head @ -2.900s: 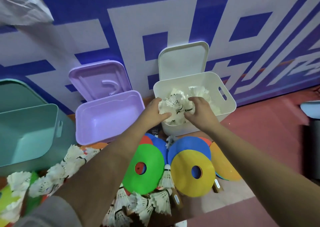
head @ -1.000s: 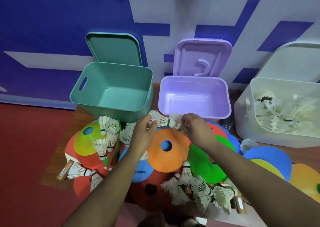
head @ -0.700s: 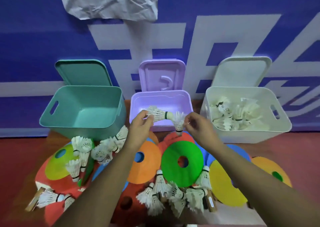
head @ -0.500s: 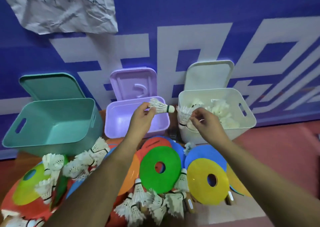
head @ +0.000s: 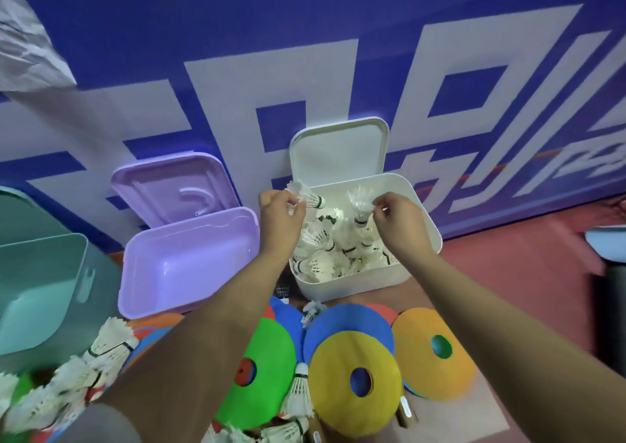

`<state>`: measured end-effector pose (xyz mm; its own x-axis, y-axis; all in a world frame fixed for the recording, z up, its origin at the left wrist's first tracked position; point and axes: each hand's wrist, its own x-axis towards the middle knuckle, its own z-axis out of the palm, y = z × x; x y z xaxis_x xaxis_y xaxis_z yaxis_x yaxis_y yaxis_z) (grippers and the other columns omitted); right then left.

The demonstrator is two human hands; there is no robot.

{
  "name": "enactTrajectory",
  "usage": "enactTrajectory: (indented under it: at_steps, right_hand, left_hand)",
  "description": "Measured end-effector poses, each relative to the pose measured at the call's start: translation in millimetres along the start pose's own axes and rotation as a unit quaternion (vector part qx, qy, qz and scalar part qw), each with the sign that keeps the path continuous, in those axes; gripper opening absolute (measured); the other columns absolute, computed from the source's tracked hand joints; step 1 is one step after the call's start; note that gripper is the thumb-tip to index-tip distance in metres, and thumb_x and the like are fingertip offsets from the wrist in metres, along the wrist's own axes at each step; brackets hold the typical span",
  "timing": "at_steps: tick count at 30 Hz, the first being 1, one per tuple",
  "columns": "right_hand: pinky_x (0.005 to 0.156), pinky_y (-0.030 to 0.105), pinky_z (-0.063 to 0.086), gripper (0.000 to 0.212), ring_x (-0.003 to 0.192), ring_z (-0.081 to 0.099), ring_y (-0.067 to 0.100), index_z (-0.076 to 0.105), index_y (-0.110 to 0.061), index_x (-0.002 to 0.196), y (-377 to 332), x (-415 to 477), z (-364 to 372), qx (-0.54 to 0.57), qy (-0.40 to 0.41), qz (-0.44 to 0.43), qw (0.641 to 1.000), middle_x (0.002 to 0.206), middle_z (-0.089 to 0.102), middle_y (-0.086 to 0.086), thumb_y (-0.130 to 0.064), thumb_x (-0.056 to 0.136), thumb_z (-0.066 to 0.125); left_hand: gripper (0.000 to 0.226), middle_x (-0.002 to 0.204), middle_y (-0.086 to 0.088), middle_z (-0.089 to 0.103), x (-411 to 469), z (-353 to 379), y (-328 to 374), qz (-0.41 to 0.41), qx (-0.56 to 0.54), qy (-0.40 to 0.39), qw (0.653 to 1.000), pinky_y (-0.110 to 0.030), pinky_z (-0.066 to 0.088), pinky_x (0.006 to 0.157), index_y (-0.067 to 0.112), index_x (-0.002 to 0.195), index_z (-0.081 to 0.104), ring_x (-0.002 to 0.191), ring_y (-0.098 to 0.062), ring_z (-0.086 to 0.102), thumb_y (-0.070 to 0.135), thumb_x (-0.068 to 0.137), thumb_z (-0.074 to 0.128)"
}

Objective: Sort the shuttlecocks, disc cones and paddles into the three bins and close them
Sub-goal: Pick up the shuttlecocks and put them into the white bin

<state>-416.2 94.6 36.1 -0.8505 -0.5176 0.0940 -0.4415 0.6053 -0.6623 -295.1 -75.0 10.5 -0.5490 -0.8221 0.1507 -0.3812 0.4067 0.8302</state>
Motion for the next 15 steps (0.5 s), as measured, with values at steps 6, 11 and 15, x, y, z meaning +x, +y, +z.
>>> enactTrajectory:
  at_steps: [6,11,15]
  right_hand:
    - [0.11,0.042,0.032,0.055,0.133,0.038,0.033,0.038,-0.01,0.145,22,23,52,-0.154,-0.149,-0.078,0.974,0.151,0.037,0.01,-0.03,0.094,0.046]
    - [0.118,0.044,0.016,0.059,0.144,0.023,0.029,0.033,-0.016,0.148,41,20,72,-0.214,-0.214,-0.079,0.95,0.157,0.028,0.01,-0.038,0.095,0.043]
    - [0.116,0.045,0.022,0.053,0.141,0.03,0.031,0.045,-0.019,0.14,29,14,61,-0.137,-0.152,-0.077,0.976,0.151,0.036,0.017,-0.034,0.089,0.05]
  left_hand:
    - [0.046,0.141,0.002,0.038,3,34,-37,0.063,0.099,-0.128,0.985,-0.021,0.038,0.088,0.022,0.129,0.047,0.112,-0.015,0.052,0.016,0.087,0.063]
    - [0.066,0.16,-0.005,0.018,2,44,-58,0.101,0.256,-0.267,0.924,-0.038,0.012,0.12,0.029,0.153,0.012,0.147,-0.018,0.017,0.035,0.096,0.045]
    - [0.052,0.141,-0.007,0.041,1,27,-42,0.097,0.204,-0.174,0.959,-0.04,0.029,0.112,0.028,0.143,0.038,0.133,-0.025,0.037,0.035,0.093,0.051]
